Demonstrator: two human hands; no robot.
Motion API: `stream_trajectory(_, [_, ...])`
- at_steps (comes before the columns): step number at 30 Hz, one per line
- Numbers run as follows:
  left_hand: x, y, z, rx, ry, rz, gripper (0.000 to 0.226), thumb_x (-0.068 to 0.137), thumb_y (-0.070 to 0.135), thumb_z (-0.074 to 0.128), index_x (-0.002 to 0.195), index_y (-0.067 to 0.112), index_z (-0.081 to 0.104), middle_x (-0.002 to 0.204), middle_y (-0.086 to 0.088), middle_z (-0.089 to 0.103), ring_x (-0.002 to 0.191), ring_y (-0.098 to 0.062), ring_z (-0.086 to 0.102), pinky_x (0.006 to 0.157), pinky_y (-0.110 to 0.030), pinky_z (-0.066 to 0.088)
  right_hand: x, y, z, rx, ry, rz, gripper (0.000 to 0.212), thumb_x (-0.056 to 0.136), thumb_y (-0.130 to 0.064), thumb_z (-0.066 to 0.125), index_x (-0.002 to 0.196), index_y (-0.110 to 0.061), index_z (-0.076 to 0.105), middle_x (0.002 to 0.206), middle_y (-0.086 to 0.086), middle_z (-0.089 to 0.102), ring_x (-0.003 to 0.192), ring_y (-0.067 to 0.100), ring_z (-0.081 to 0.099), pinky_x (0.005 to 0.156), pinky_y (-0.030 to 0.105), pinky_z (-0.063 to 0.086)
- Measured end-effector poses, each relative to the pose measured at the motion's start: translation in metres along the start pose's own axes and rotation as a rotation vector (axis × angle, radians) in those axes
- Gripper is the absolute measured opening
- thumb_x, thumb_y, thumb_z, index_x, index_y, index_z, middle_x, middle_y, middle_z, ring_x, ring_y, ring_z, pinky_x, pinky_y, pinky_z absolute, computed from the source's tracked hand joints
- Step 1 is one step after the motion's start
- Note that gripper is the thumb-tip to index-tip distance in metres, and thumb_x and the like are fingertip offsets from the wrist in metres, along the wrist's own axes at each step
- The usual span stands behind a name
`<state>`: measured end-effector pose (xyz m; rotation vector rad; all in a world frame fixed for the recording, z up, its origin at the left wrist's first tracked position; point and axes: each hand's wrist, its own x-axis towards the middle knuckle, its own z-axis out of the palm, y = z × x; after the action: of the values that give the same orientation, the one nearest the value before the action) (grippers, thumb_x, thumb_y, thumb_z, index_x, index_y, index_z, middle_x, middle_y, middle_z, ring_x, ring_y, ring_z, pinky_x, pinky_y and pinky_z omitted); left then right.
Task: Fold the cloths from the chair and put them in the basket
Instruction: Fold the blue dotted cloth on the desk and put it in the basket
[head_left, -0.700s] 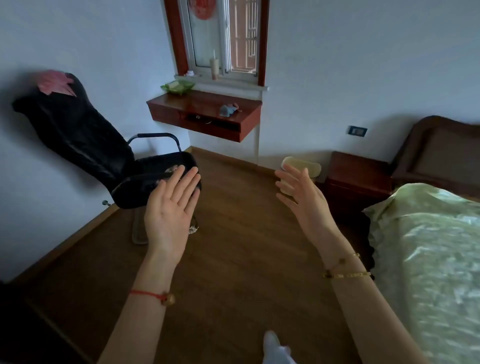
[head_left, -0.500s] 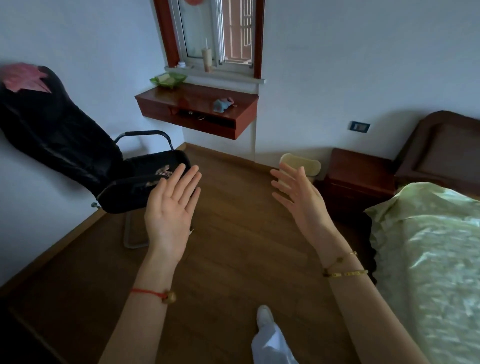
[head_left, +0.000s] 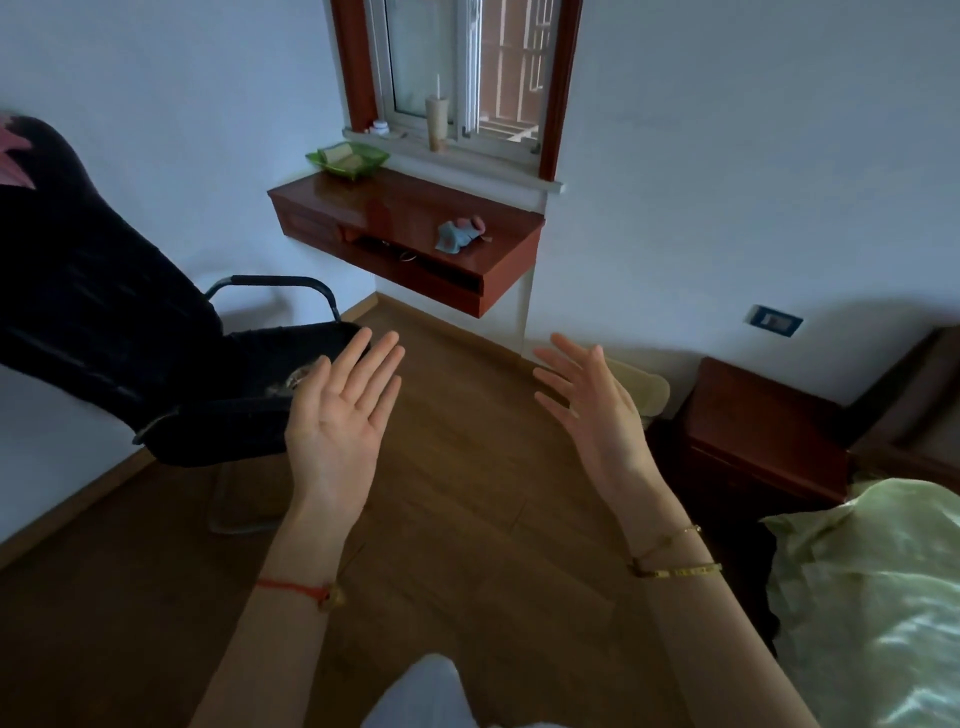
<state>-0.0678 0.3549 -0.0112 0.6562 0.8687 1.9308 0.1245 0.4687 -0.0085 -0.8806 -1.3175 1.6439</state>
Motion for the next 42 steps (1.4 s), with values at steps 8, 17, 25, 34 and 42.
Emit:
stream_trajectory(8, [0.137, -0.030, -0.019, -0.035, 0.051, -0.016, 0.055, 0.104, 0.041, 0.022, 0.148, 0.012, 0.038, 0.147, -0.006, 0.051, 0.137, -0.018, 0.048, 0.120, -0.041, 0.025, 0.147, 0.026, -0.003, -0.005, -0.020, 0.050, 0.051, 0.098, -0.049, 0.031, 0.136, -0.022, 0.051, 0.133, -0.003, 0.060, 0.122, 0.014, 0.058, 0.111, 0.041, 0.043])
stream_trajectory(17, [0.335, -0.028, -0.041, 0.010, 0.053, -0.008, 0.051, 0.103, 0.038, 0.029, 0.144, 0.012, 0.046, 0.143, -0.008, 0.056, 0.133, -0.022, 0.052, 0.117, -0.046, 0.030, 0.339, 0.027, 0.022, 0.023, -0.010, 0.056, 0.042, 0.098, -0.052, 0.031, 0.122, -0.031, 0.059, 0.126, -0.009, 0.064, 0.121, 0.015, 0.059, 0.101, 0.032, 0.048])
stream_trajectory(25, [0.483, -0.034, -0.054, 0.044, 0.062, -0.083, 0.052, 0.102, 0.040, 0.032, 0.143, 0.013, 0.047, 0.139, -0.006, 0.059, 0.131, -0.022, 0.054, 0.114, -0.047, 0.035, 0.476, 0.032, 0.028, 0.041, 0.045, 0.064, 0.040, 0.099, -0.051, 0.033, 0.119, -0.032, 0.062, 0.122, -0.009, 0.067, 0.118, 0.013, 0.062, 0.095, 0.030, 0.050])
stream_trajectory(34, [0.628, -0.082, -0.069, 0.000, 0.171, -0.190, 0.053, 0.104, 0.040, 0.022, 0.145, 0.013, 0.044, 0.144, -0.005, 0.054, 0.137, -0.021, 0.047, 0.118, -0.044, 0.028, 0.635, 0.062, 0.013, 0.019, 0.030, 0.120, 0.041, 0.099, -0.051, 0.033, 0.119, -0.030, 0.062, 0.126, -0.005, 0.066, 0.118, 0.016, 0.062, 0.100, 0.036, 0.049])
stream_trajectory(42, [0.762, -0.118, -0.074, 0.056, 0.323, -0.181, 0.048, 0.105, 0.036, 0.024, 0.140, 0.013, 0.049, 0.140, -0.006, 0.057, 0.134, -0.020, 0.050, 0.117, -0.041, 0.032, 0.799, 0.068, 0.004, -0.048, -0.044, 0.224, 0.039, 0.101, -0.047, 0.035, 0.119, -0.025, 0.062, 0.119, -0.004, 0.068, 0.112, 0.016, 0.064, 0.100, 0.034, 0.050])
